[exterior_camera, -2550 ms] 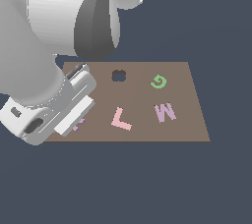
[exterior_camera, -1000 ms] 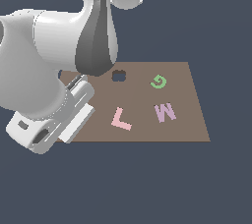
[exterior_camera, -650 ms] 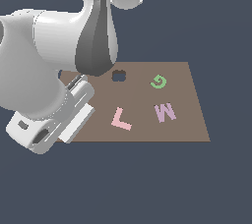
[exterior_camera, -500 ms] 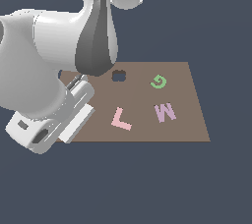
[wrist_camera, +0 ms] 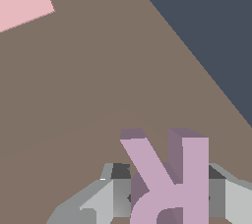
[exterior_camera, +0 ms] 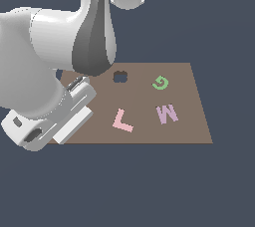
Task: Insert a designated object into the corresponding slot on a board.
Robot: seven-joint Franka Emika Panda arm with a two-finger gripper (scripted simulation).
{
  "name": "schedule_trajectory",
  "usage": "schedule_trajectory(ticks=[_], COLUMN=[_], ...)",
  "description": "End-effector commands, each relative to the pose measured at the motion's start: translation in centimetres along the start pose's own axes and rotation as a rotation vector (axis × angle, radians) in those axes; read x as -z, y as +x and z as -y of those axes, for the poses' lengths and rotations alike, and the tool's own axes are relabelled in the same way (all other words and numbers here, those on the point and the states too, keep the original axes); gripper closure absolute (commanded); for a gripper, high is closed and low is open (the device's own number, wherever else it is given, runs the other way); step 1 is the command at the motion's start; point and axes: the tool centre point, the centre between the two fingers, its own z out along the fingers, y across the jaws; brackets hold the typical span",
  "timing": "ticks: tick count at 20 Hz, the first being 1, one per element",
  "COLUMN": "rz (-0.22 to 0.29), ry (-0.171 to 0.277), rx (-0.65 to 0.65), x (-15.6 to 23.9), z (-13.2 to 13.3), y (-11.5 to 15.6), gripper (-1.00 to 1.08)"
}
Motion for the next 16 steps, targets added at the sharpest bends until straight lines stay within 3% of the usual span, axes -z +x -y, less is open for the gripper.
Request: schedule_trajectory(ticks=[1, 8, 16], rz=[0.0, 0.0, 0.0], ry=[0.0, -0.001, -0.001], rx=[-0.054, -0.262, -0.589], x=[0.1, 0.2, 0.4], z=[0.0, 0.1, 0.9], y=[-0.4, -1.8, -3.9], gripper=[1.08, 1.08, 1.08])
